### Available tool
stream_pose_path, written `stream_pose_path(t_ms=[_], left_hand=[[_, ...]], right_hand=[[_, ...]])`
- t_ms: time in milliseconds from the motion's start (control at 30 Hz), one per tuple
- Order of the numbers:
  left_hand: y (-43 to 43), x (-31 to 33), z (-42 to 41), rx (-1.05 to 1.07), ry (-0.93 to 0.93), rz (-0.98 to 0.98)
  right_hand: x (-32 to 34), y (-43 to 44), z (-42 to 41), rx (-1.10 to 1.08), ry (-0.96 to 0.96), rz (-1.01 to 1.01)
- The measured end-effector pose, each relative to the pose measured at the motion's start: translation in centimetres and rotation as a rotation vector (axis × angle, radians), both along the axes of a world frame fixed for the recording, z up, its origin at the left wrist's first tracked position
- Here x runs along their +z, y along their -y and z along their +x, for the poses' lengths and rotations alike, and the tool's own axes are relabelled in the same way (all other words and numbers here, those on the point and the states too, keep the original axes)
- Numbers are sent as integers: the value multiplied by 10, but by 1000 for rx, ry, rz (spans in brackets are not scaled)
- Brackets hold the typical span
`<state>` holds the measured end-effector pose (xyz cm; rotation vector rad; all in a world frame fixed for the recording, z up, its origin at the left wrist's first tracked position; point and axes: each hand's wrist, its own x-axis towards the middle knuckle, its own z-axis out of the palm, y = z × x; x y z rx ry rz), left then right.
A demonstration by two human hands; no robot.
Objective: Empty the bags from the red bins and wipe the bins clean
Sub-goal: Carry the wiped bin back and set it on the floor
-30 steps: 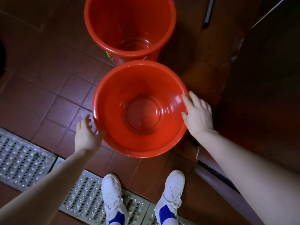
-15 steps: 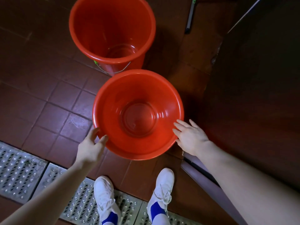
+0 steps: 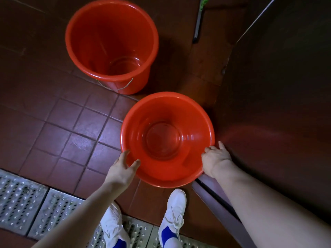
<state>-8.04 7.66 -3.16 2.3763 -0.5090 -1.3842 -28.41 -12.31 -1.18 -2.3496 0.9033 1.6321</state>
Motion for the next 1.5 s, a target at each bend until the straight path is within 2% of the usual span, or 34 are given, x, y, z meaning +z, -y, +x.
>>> stream_pose_path(t_ms=[100,233,367,467,733,967,1200,1500], left_hand=[[11,9,23,-21,64,8],[38,29,65,58,161,-17],[68,46,106,172,190,-64],[92,49,138,152,201,-49],[166,24,243,92,235,-20],[197,-5,299,68,279,73],[194,-8,290,3,323,39],[223,-2,248,-136,264,-48]], right_hand=[[11,11,25,-28,181,3],[35,38,73,-57,444,-42],[56,70,122,-59,585,-63],[61,94,160,-49,638,-71],[24,133,264,-155,690,-45],[-23,144,313,-217,649,-22],[-35,147,305,-216,615,-47],[-32,161,233,-368,586,-114]])
